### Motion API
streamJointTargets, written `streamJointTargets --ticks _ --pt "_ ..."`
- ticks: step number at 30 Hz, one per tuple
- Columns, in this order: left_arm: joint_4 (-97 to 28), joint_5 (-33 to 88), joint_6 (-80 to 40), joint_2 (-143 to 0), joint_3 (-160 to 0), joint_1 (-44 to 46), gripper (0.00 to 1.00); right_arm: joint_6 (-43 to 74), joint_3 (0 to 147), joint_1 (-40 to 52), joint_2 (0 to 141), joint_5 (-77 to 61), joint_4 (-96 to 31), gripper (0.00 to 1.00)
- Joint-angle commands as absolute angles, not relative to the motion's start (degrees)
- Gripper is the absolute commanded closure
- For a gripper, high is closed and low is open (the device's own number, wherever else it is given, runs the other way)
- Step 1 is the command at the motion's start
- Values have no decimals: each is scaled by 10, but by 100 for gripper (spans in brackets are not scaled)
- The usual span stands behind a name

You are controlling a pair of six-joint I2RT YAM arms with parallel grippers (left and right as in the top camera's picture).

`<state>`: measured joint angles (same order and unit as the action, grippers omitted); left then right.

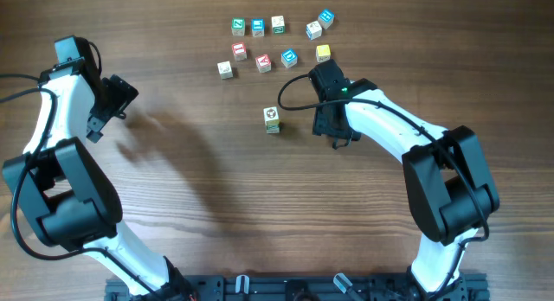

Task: Form a tower
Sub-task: 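Close the right gripper on the T block and hold it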

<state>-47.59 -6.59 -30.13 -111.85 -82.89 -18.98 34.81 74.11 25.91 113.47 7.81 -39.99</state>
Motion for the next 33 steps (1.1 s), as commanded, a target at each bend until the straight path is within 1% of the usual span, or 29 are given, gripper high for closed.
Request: streamJointTargets --ticks 1,3,7,12,15,20,24,25,27,30,33 --pt "-475 -71 -303 -1107 -835 -191 0 362 753 257 1122 90 -383 41" --pt "-475 -71 -303 -1107 -835 -191 0 359 753 257 1122 90 -379 43" --pt "-475 -71 -303 -1107 -835 -191 0 300 753 257 1122 90 -376 57" --pt "-475 -71 -303 -1107 -835 -191 0 298 757 257 1114 105 -369 55" --pt "-475 -71 -303 -1107 -835 -191 0 270 757 257 1113 108 -367 55" --pt "-474 -71 -303 -1107 -835 -191 0 272 758 257 1097 107 -367 53" --pt "-474 -71 -303 -1107 -835 -191 0 302 757 257 1093 96 -374 57" --pt "-474 -71 -303 -1107 -835 -191 0 302 757 257 1093 89 -375 60" --pt "-474 -71 -303 -1107 -835 -191 0 302 757 257 1093 76 -376 60" --pt "-474 -71 -303 -1107 -835 -191 0 312 755 259 1093 64 -377 55" --pt "-474 -71 -303 -1107 -835 -191 0 317 747 258 1093 64 -375 55"
